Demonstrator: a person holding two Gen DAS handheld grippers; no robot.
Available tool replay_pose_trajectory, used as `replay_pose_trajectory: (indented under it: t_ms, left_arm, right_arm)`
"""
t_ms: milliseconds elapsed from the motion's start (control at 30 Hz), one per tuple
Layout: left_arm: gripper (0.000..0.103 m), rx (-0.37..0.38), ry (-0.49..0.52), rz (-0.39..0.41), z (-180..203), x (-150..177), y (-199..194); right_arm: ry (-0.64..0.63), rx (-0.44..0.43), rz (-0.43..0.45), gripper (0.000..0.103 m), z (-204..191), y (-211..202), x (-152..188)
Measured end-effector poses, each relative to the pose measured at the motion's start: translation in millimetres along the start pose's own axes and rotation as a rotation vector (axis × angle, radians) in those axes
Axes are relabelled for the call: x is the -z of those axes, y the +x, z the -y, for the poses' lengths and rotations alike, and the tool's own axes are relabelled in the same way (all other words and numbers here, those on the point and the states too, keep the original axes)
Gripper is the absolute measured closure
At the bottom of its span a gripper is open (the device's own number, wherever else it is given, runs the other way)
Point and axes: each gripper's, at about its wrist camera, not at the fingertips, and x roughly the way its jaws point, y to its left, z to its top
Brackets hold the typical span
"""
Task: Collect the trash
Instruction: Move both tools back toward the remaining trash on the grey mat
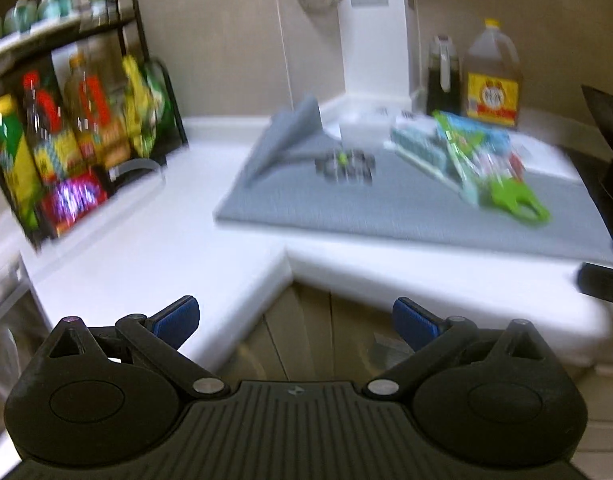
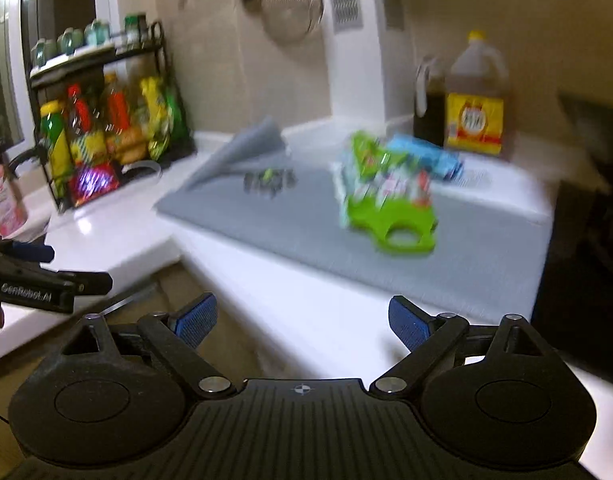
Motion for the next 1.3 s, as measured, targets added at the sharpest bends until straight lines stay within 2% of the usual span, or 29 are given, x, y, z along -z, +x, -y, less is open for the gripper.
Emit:
replay_pose_trajectory:
  t_ms: [100,167,267,400,533,633,767,900,1033,1300]
  left_arm:
    - [0.000,-0.045,0.019,0.056,3,-31,19]
    - [0.000,-0.044,0.013,0.075,2,-52,39]
    - [0.000,-0.006,-0.024,0.059,-2,-80,82]
    - [0.000,0.047,-0.085,0.020,-8,-104,145]
    - [0.000,0.138,-0.088,-0.002,-3,-123,194]
    - [0.000,0.190,-0.044,-0.013,12,-133,223]
    - [0.000,0.219,0.000,-0.070,31,-140,264]
    - [0.000,0.236,0.050,-0.084,46,-136,297]
    - [0.000,0.284,0.026,-0.024,41,-136,314]
    - [0.000,0.290,0.013,-0.029,38,-136,317]
  right_arm:
    - [-0.011,0.045,0.036,0.005,13,11,-19]
    - [-0.003,0.061,0.042,0.001,26,27,-33]
    - [0.025,0.114,0.039,0.000,44,59,-49]
    - [0.062,0.256,-0.014,0.000,69,114,-62]
    - [0.123,0.342,-0.029,0.000,93,150,-68]
    - [0.160,0.354,-0.049,0.000,105,172,-71]
    - [0.161,0.372,-0.085,0.000,111,202,-75]
    - [0.192,0.368,-0.146,0.000,119,229,-75]
    - [0.163,0.394,-0.157,0.000,119,244,-72]
    - [0.162,0.389,-0.159,0.000,119,245,-71]
